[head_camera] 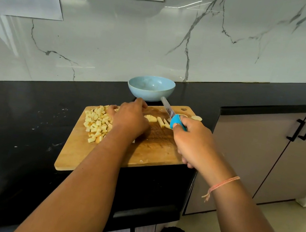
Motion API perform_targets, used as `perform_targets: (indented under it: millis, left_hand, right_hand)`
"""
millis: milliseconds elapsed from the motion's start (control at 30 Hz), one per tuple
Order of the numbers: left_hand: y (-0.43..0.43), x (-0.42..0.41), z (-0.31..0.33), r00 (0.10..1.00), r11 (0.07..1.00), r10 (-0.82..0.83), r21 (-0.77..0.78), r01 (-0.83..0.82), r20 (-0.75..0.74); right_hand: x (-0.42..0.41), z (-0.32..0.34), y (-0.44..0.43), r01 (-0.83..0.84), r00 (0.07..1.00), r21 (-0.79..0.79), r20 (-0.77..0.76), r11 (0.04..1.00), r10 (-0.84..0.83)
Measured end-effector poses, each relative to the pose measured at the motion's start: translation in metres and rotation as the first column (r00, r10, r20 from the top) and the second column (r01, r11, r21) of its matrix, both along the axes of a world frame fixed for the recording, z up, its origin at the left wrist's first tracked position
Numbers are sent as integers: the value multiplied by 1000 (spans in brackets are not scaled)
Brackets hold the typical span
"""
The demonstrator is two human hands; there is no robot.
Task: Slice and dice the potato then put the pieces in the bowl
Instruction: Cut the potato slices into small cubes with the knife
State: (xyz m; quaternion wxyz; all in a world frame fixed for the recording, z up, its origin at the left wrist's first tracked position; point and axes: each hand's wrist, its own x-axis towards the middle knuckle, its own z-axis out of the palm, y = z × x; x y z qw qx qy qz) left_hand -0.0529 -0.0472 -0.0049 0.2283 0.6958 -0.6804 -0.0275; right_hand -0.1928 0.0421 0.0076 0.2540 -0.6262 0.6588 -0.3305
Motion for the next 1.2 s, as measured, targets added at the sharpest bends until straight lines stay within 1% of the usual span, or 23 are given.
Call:
perform_targets:
  millis: [67,167,367,433,500,567,633,733,867,933,1100,1200]
  left_hand:
    - [-1,-2,-2,998,999,-35,14,34,47]
    - [-3,-2,-4,998,999,-24,40,22,53]
    - [-2,1,0,995,998,38,53,-43,88]
    - [-2,3,0,995,997,60,34,-63,86]
    - [-2,4,0,995,998,58,19,-59,82]
    - [0,1,0,998,1000,12,17,-13,65]
    - [1,-2,0,997,998,-60,19,59,47]
    - [1,-5,-2,994,996,-80,32,78,69]
    - [-2,0,-2,998,1000,16,11,-16,54]
    - [-2,1,-1,997,999,38,14,-39,69]
    - [1,-5,-2,998,999,-31,11,30,63]
    - [0,-9,-4,992,998,-70,3,70,105]
  right_hand:
    - [2,-1,-5,-3,1000,-49,7,999,3]
    - [5,-3,-11,2,1000,-109,28,994,1]
    - [8,-16,-19,15,996,-79,85,997,-9]
    - [7,-18,-20,18,989,-64,150,998,-9]
    - [4,-19,-20,20,969,-34,247,999,-11]
    - [2,-17,-19,16,943,-6,333,1000,-14]
    - [0,-15,-18,2,928,4,372,1000,-3]
    - [-1,-14,-18,-14,919,13,395,1000,7]
    - [-3,-15,-20,-12,912,31,410,999,-1]
    - [-4,-15,-20,-20,908,38,419,999,3]
    - [-4,-15,-20,-26,900,38,436,999,7]
    - [-4,-16,-20,-23,903,23,429,999,11]
